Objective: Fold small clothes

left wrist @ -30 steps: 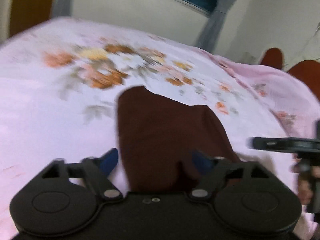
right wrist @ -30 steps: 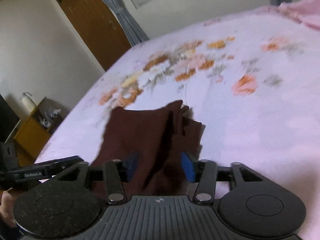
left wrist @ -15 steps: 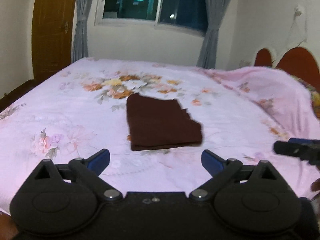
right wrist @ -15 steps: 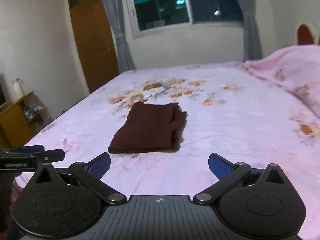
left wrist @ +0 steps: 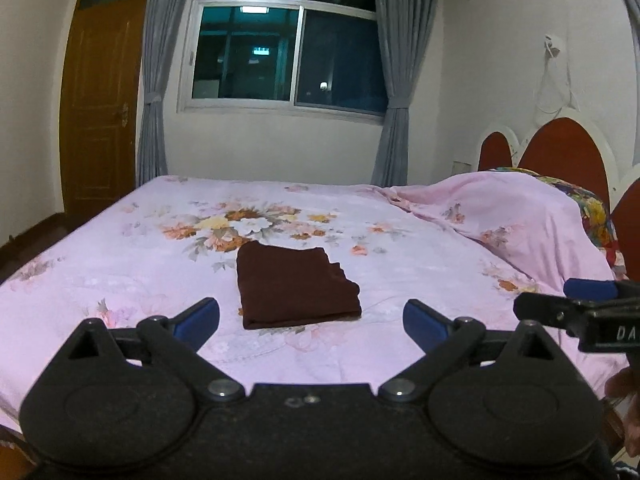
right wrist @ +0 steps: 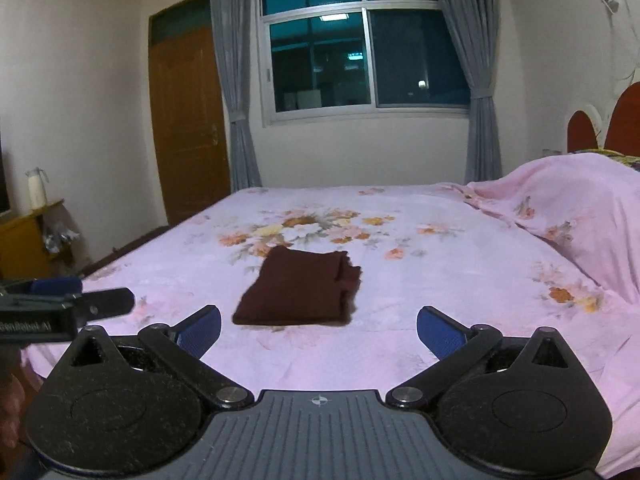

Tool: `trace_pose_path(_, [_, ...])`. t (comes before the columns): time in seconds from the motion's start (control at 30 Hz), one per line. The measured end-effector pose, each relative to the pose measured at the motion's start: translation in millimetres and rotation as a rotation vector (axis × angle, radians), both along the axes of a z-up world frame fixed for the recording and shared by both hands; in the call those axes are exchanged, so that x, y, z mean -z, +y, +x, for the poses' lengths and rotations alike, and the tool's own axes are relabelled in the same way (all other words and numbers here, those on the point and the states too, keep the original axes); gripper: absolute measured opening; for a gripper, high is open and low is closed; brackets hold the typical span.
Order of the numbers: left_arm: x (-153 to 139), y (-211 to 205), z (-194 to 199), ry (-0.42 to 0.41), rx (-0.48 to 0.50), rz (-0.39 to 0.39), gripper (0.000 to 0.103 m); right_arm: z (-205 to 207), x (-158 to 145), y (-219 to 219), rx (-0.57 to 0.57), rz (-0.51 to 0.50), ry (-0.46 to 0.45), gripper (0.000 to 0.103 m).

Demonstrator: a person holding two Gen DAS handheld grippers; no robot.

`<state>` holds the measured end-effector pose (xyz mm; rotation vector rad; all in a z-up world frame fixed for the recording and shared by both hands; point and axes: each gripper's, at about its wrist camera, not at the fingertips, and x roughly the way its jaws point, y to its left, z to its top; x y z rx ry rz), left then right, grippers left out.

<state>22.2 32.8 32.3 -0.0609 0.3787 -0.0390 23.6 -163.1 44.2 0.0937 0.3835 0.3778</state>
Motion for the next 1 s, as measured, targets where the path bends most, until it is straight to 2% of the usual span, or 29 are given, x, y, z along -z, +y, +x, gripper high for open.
trace_pose_path(0.27, [9, -13, 6, 0.012, 0.039, 0.011, 0.099, 6, 4, 3, -0.006, 0.007, 0.013, 0.103])
trace_pose_path(1.0, [6, -10, -1, -0.014, 0.046, -0.002, 0.099, -3, -2, -4, -0.006, -0.007, -0.013, 0.103])
